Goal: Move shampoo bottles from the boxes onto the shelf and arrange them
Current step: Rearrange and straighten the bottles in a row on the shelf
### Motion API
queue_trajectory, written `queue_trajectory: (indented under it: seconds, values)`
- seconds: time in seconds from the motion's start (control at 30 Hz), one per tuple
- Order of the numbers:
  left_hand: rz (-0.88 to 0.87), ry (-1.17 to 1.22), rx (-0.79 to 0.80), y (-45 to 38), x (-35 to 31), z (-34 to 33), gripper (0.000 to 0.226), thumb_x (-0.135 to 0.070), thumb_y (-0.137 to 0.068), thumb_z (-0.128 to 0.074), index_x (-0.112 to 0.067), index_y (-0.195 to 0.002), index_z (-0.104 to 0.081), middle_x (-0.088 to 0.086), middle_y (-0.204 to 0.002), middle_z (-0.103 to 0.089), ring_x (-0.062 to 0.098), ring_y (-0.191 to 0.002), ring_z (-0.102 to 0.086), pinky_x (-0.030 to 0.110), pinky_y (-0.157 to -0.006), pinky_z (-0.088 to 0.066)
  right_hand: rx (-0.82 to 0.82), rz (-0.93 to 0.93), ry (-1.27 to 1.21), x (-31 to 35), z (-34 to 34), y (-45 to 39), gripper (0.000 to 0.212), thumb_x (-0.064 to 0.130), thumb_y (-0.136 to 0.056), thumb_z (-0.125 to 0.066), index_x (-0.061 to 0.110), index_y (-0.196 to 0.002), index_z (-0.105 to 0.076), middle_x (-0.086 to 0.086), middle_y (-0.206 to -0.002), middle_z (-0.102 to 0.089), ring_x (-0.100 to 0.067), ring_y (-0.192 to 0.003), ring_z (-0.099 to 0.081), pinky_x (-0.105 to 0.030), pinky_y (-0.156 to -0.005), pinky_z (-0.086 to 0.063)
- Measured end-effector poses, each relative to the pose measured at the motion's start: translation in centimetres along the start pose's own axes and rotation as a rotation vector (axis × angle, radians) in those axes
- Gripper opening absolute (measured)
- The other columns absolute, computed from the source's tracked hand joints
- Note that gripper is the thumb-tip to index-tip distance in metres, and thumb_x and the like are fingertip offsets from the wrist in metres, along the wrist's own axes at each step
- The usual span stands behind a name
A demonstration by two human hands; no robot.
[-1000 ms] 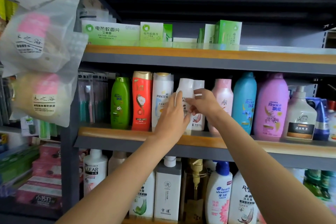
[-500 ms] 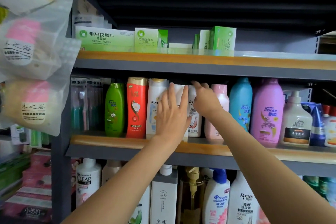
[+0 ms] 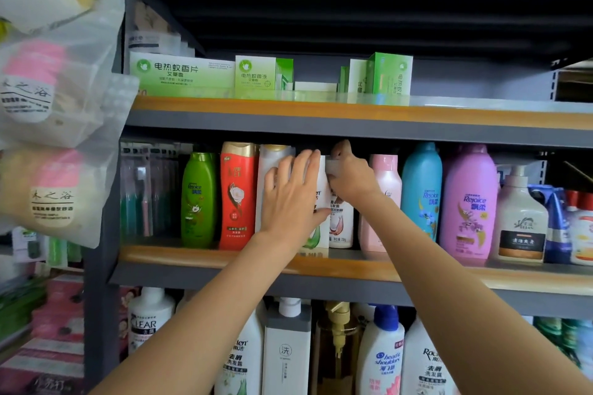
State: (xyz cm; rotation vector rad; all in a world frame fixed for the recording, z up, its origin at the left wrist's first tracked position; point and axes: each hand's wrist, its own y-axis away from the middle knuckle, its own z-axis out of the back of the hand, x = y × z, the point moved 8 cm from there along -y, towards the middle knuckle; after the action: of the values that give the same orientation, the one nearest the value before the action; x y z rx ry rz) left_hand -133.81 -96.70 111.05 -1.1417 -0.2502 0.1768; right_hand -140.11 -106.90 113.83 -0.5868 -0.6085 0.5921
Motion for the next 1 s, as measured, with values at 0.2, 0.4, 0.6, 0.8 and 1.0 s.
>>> queue_trajectory:
  seconds: [0.2,0.4,0.6,0.8,1.0]
  values:
    - [-0.038,0.142,0.115,0.0,-0.7,-0.3,0.097,-0.043,-0.070,-0.076,-0.011,-0.146,-0.024,0.004,-0.149,-0.030,0.028,-0.130,-0.037,0.035,-0.101,-0.038,-0.015,-0.062,-0.367,-1.3,0.7,0.4,0.037,0.013,-0.085,-0.057,0.009,-0.119,-0.042,-0.009,-0.088,-0.064,-0.028,-0.060,-0.061,-0.032,-0.053,-0.053]
    - [0.015,0.262,0.147,0.2,-1.0,-0.1,0.093,-0.042,-0.082,-0.065,-0.014,-0.149,-0.007,0.008,-0.152,-0.009,0.029,-0.122,-0.045,0.033,-0.103,-0.035,-0.031,-0.018,-0.378,-0.7,1.5,0.3,0.034,0.015,-0.083,-0.057,0.011,-0.116,-0.048,-0.006,-0.074,-0.062,-0.027,-0.069,-0.062,-0.035,-0.072,-0.053]
    - [0.296,0.654,0.155,0.2,0.5,-0.7,0.079,-0.035,-0.078,-0.072,-0.017,-0.141,-0.029,0.007,-0.124,-0.053,0.028,-0.112,-0.051,0.033,-0.091,-0.042,0.044,-0.035,-0.426,-1.0,1.1,0.7,0.039,-0.001,-0.080,-0.044,0.012,-0.116,-0.048,-0.002,-0.067,-0.054,-0.024,-0.069,-0.054,-0.029,-0.061,-0.045]
    - [0.427,1.134,-0.005,0.1,2.8,2.1,0.040,-0.020,-0.075,-0.076,-0.021,-0.104,-0.048,-0.008,-0.093,-0.059,0.014,-0.087,-0.059,0.027,-0.072,-0.050,0.055,0.007,-0.483,-0.2,1.3,0.9,0.035,0.010,-0.084,-0.056,0.018,-0.117,-0.048,-0.011,-0.096,-0.061,-0.030,-0.087,-0.059,-0.038,-0.074,-0.051]
    - [0.389,1.304,0.040,-0.3,3.8,4.2,0.023,-0.023,-0.081,-0.069,-0.023,-0.099,-0.054,-0.005,-0.090,-0.065,0.007,-0.079,-0.063,0.017,-0.065,-0.050,0.043,0.149,-0.613,1.9,2.0,2.7,0.027,0.014,-0.085,-0.061,0.025,-0.104,-0.047,0.005,-0.086,-0.057,-0.021,-0.077,-0.053,-0.039,-0.074,-0.049]
